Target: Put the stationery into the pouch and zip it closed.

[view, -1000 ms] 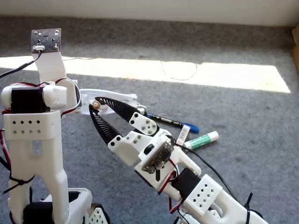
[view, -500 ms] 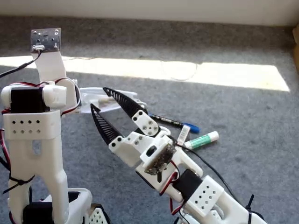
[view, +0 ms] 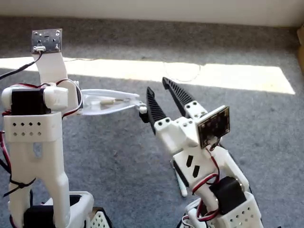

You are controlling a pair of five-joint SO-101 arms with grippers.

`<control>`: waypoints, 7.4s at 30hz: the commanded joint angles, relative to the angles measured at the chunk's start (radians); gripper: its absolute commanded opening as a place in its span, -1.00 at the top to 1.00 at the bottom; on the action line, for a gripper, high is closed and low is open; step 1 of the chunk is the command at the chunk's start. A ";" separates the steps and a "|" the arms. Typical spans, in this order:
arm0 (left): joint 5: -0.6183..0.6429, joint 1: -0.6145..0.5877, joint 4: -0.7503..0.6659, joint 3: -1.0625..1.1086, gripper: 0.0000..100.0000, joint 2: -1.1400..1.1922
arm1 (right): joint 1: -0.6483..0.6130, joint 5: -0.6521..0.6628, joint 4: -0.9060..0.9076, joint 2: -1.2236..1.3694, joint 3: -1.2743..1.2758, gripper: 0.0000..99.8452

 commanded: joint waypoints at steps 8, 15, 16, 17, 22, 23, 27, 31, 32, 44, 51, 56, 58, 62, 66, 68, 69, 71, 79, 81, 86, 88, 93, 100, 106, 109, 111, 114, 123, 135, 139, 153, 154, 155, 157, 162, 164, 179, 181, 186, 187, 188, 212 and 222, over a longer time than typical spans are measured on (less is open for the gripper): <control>0.014 0.013 -0.020 0.004 0.99 0.012 | 0.170 -0.144 0.392 -0.019 -0.102 0.72; 0.014 0.013 -0.020 0.005 0.99 0.012 | 0.206 -0.256 0.601 0.124 -0.111 0.72; 0.014 0.013 -0.020 0.005 0.99 0.012 | 0.211 -0.276 0.621 0.166 -0.113 0.72; 0.014 0.013 -0.020 0.005 0.99 0.012 | 0.214 -0.296 0.628 0.208 -0.120 0.72; 0.014 0.013 -0.020 0.007 0.99 0.012 | 0.216 -0.387 0.636 0.412 -0.202 0.72; 0.012 0.013 -0.020 0.007 0.99 0.012 | 0.216 -0.407 0.636 0.447 -0.213 0.72; 0.011 0.013 -0.020 0.007 0.99 0.012 | 0.219 -0.465 0.636 0.562 -0.237 0.72; 0.009 0.013 -0.020 0.007 0.99 0.012 | 0.277 -0.489 0.628 0.651 -0.239 0.72; 0.009 0.013 -0.020 0.007 0.99 0.012 | 0.295 -0.489 0.628 0.670 -0.239 0.72; 0.009 0.013 -0.020 0.007 0.99 0.012 | 0.318 -0.508 0.478 0.858 -0.232 0.72; 0.009 0.013 -0.020 0.007 0.99 0.012 | 0.357 -0.505 0.464 0.992 -0.239 0.72; 0.009 0.013 -0.020 0.007 0.99 0.012 | 0.375 -0.505 0.447 1.086 -0.275 0.72; 0.009 0.013 -0.020 0.007 0.99 0.012 | 0.375 -0.506 0.443 1.112 -0.278 0.72; 0.009 0.013 -0.020 0.007 0.99 0.012 | 0.374 -0.508 0.412 1.145 -0.289 0.72; 0.009 0.013 -0.020 0.007 0.99 0.012 | 0.374 -0.508 0.400 1.159 -0.289 0.72; 0.008 0.013 -0.020 0.007 0.99 0.012 | 0.374 -0.508 0.400 1.170 -0.289 0.72; 0.008 0.013 -0.020 0.007 0.99 0.012 | 0.374 -0.508 0.400 1.176 -0.288 0.72; 0.008 0.013 -0.020 0.007 0.99 0.012 | 0.374 -0.508 0.400 1.191 -0.288 0.72; 0.008 0.013 -0.020 0.008 0.99 0.012 | 0.375 -0.506 0.400 1.227 -0.292 0.80; 0.008 0.013 -0.020 0.008 0.99 0.012 | 0.377 -0.505 0.398 1.216 -0.292 0.89; 0.008 0.013 -0.020 0.008 0.99 0.012 | 0.377 -0.503 0.400 1.165 -0.288 0.96; 0.008 0.013 -0.020 0.008 0.99 0.012 | 0.377 -0.502 0.400 1.125 -0.286 0.96; 0.008 0.013 -0.020 0.008 0.99 0.012 | 0.374 -0.502 0.401 0.981 -0.257 0.96; 0.008 0.013 -0.020 0.008 0.99 0.012 | 0.334 -0.491 0.397 0.714 -0.142 0.96; 0.008 0.013 -0.020 0.008 0.99 0.012 | 0.280 -0.431 0.395 0.466 -0.048 0.96; 0.008 0.013 -0.020 0.013 0.99 0.012 | 0.263 -0.430 0.395 0.360 -0.018 0.96; 0.008 0.013 -0.020 0.018 0.99 0.012 | 0.249 -0.430 0.395 0.305 -0.002 0.96; 0.008 0.013 -0.020 0.018 0.99 0.012 | 0.216 -0.430 0.395 0.229 0.013 0.96; 0.011 0.013 -0.020 0.018 0.99 0.012 | 0.108 -0.430 0.332 0.061 0.024 0.96; 0.011 0.015 -0.020 0.018 0.99 0.012 | -0.042 -0.288 0.142 0.019 0.024 0.96; 0.011 0.015 -0.020 0.018 0.99 0.012 | -0.102 -0.227 0.045 0.021 0.024 0.96; 0.011 0.016 -0.021 0.018 0.99 0.012 | -0.257 -0.147 -0.295 0.065 0.058 0.96; 0.011 0.018 -0.021 0.018 0.99 0.012 | -0.257 -0.147 -0.341 0.087 0.076 0.96; 0.011 0.018 -0.021 0.018 0.99 0.012 | -0.257 -0.147 -0.392 0.107 0.099 0.96; 0.011 0.018 -0.021 0.018 0.99 0.012 | -0.257 -0.147 -0.506 0.145 0.147 0.96; 0.011 0.015 -0.021 0.019 0.99 0.012 | -0.257 -0.147 -0.740 0.222 0.226 0.96; 0.009 0.015 -0.021 0.019 0.99 0.012 | -0.255 -0.147 -0.765 0.257 0.234 0.96; 0.008 0.015 -0.021 0.019 0.99 0.012 | -0.259 -0.012 -0.773 0.386 0.231 0.96; 0.008 0.015 -0.021 0.019 0.99 0.012 | -0.259 0.008 -0.773 0.386 0.232 0.96; 0.008 0.015 -0.021 0.019 0.99 0.013 | -0.259 0.014 -0.773 0.386 0.232 0.96; 0.008 0.015 -0.021 0.019 0.99 0.015 | -0.259 0.014 -0.773 0.386 0.232 0.95; 0.008 0.015 -0.021 0.019 0.99 0.015 | -0.259 0.015 -0.773 0.386 0.232 0.95; 0.008 0.013 -0.068 0.058 0.99 0.012 | -0.254 0.014 -0.762 0.378 0.234 0.64; 0.008 0.013 -0.068 0.059 0.99 0.012 | -0.137 0.005 -0.357 0.255 0.156 0.75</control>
